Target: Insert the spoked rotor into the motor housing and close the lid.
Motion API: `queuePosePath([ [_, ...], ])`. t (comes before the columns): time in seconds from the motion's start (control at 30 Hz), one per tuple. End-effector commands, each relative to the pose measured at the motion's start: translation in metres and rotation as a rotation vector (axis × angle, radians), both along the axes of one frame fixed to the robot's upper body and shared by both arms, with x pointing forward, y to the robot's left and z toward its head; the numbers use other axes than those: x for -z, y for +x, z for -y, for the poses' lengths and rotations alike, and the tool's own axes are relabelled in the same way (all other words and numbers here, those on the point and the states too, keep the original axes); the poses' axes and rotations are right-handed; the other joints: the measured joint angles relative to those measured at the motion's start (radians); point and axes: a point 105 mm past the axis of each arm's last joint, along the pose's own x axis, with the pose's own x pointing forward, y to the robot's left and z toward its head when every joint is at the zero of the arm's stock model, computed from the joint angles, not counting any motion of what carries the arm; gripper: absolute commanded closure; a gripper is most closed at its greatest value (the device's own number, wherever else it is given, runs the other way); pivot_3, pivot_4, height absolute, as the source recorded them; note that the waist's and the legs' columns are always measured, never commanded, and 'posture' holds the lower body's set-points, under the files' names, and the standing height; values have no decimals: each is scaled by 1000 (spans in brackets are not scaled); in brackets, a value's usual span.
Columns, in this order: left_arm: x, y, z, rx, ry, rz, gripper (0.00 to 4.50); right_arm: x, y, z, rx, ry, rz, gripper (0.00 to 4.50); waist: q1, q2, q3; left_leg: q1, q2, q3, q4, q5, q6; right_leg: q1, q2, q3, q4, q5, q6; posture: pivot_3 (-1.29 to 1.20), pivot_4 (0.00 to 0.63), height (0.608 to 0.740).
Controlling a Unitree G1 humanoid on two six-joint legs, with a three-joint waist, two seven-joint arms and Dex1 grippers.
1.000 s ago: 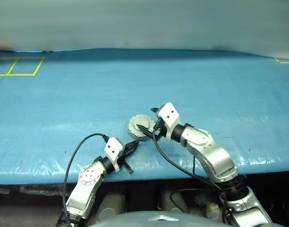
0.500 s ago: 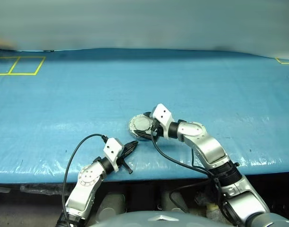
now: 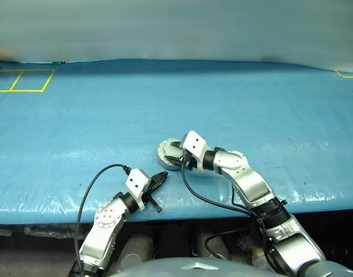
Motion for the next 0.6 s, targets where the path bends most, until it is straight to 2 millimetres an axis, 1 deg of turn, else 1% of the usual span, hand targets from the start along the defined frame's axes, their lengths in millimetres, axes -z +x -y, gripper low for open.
queuePosePath([
  [0.03, -9, 0, 2, 10, -22, 45, 4500, -4, -1, 2, 20, 18, -9, 3219, 1, 0, 0, 0, 0, 0, 0, 0, 0, 0, 0, 0, 0, 0, 0, 0, 150, 740],
  [0.17, -7, 0, 2, 14, -18, 41, 4500, -7, -2, 1, 20, 25, -1, 4469, 6, 0, 0, 0, 0, 0, 1, -1, 2, 0, 0, 0, 0, 0, 0, 0, 150, 740],
  [0.3, -7, 0, 1, 16, -16, 43, 4500, -9, -2, 0, 30, 30, 7, 4469, 6, 0, 0, 0, 0, 0, 1, -1, 1, 0, 0, 0, 0, 0, 0, 0, 150, 740],
  [0.4, -7, 0, 1, 18, -15, 44, 4500, -13, -2, 0, 41, 83, -34, 4469, 6, 0, 0, 0, 0, 0, 0, -1, 1, 0, 0, 0, 0, 0, 0, 0, 150, 740],
  [0.43, -7, 0, 2, 19, -15, 44, 4500, -14, -1, 0, 51, 93, -39, 4093, 6, 0, 0, 0, 0, 0, 0, -1, 1, 0, 0, 0, 0, 0, 0, 0, 150, 740],
  [0.53, -8, -1, 3, 22, -18, 45, 4500, -16, 3, 2, 90, 112, -38, 3280, 6, 0, 0, 0, 0, 0, 0, -1, 1, 0, 0, 0, 0, 0, 0, 0, 150, 740],
  [0.6, -8, -1, 3, 25, -20, 45, 4500, -17, 4, 3, 114, 138, -55, 2561, 6, 0, 0, 0, 0, 0, 0, -1, 1, 0, 0, 0, 0, 0, 0, 0, 150, 740],
])
